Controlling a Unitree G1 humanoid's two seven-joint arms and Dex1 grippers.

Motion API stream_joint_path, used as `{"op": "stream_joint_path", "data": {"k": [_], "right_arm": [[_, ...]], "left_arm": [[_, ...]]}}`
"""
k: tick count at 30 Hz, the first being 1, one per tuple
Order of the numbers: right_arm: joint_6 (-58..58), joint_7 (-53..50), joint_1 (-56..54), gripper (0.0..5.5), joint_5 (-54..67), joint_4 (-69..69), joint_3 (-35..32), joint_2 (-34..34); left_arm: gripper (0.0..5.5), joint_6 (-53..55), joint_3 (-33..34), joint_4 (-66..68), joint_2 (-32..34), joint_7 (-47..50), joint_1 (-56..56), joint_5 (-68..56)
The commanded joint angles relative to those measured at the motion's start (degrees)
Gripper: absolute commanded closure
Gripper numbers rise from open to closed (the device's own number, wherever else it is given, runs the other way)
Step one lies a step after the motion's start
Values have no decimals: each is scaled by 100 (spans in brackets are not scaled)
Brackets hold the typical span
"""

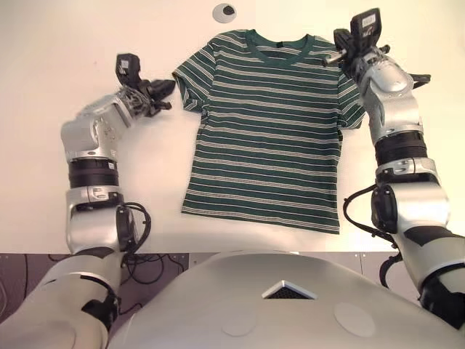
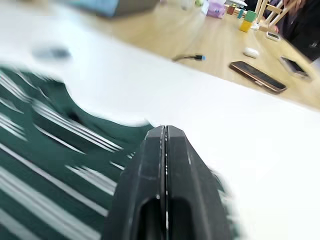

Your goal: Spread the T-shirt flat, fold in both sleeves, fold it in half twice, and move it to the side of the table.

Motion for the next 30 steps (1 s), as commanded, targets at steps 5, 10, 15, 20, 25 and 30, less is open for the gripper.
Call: {"op": "stream_joint_path", "data": {"k": [5, 10, 15, 20, 25, 30], "right_arm": [[858, 91, 480, 550, -65, -929, 40, 98], [831, 43, 562, 550, -189, -961, 91, 117], [818, -18, 725, 550, -267, -1056, 47, 95], [835, -65, 722, 550, -301, -1085, 2, 76], [872, -57, 807, 550, -339, -1147, 28, 57], [904, -57, 848, 550, -370, -1164, 0, 8]], "left_arm": [[414, -51, -234, 1218, -242, 322, -413, 381], [453, -563, -215, 2201, -355, 199, -877, 442], [524, -1011, -283, 2301, -338, 132, -889, 538], [547, -1069, -149, 1758, -378, 108, -971, 385], [547, -551, -285, 627, -557, 158, -840, 311], [547, -273, -435, -74, -917, 368, -899, 262]]}}
